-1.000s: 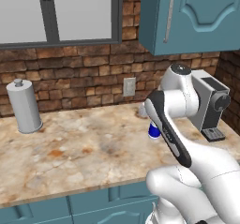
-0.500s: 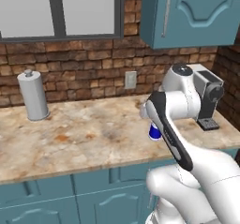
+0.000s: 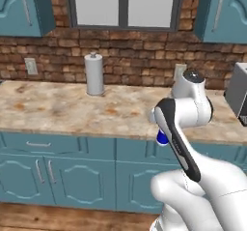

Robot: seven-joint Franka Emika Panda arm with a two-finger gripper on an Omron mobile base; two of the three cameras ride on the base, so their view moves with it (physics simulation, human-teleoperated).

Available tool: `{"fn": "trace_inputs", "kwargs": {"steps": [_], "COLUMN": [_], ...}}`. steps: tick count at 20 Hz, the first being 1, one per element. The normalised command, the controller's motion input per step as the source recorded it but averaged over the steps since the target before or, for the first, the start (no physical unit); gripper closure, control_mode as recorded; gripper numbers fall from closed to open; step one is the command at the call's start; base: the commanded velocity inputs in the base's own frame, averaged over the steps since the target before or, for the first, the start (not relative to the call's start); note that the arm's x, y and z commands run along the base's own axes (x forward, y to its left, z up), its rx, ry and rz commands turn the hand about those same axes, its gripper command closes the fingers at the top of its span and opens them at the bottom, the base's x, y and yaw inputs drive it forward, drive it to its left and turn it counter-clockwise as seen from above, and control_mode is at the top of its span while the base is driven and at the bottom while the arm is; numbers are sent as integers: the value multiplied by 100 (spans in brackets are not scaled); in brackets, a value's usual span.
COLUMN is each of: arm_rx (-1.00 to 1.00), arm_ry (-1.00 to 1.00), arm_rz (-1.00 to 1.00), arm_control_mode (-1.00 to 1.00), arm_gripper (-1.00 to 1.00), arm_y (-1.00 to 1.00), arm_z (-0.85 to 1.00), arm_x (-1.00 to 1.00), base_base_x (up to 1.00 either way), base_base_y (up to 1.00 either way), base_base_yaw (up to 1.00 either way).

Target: Place the drinks on the dining counter in a tight cluster.

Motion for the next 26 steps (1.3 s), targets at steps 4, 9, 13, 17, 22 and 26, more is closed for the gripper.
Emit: {"fn": "trace_inputs", "kwargs": {"steps": [4,9,13,17,22,26], "arm_rx": [0,0,0,0,0,0], "arm_ry": [0,0,0,0,0,0], "arm_rz": [0,0,0,0,0,0], "arm_control_mode": [100,100,100,100,100,100], "arm_gripper": [100,100,100,100,100,100], "arm_y": [0,0,0,0,0,0], "arm_z": [0,0,0,0,0,0], "arm_x": [0,0,0,0,0,0], "base_base_x": [0,-4,-4,-9,-7,51], "base_base_y": [31,24,6,1,17,4], "base_base_yaw": [76,83,85,94,94,79]}}
